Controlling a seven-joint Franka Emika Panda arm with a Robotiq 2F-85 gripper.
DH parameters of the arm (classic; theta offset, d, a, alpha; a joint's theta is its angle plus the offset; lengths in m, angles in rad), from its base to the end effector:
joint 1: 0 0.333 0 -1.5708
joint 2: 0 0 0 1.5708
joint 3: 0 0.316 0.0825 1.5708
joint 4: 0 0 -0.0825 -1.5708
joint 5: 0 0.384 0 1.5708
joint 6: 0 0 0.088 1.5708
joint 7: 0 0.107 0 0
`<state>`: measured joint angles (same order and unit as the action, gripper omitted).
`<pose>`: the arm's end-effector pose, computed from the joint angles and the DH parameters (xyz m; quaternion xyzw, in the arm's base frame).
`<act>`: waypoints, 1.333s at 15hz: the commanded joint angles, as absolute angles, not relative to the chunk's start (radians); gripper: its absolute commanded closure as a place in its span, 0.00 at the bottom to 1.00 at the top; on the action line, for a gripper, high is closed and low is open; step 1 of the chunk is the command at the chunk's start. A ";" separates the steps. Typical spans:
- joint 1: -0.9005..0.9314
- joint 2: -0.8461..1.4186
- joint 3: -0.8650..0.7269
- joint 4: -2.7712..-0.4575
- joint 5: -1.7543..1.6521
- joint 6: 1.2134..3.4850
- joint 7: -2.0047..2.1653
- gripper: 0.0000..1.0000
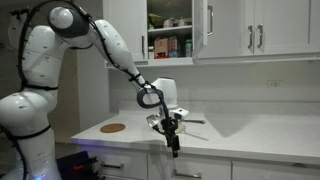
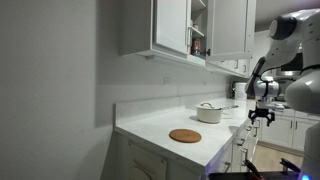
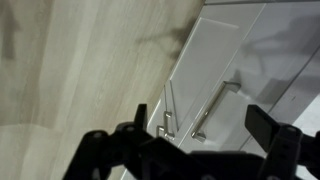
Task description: Open the second drawer from the left
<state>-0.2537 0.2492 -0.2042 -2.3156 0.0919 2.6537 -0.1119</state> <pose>0.4774 -0.2393 0.2461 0.9773 -0.2066 0.0455 0.0148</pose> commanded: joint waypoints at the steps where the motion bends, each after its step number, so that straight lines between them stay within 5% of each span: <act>1: -0.274 0.335 -0.162 -2.250 0.149 2.725 -0.143 0.00; 20: -0.578 0.640 0.117 -2.074 0.222 2.948 -0.320 0.00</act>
<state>-0.5284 0.5965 0.0647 -2.1098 0.1987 2.9242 -0.2720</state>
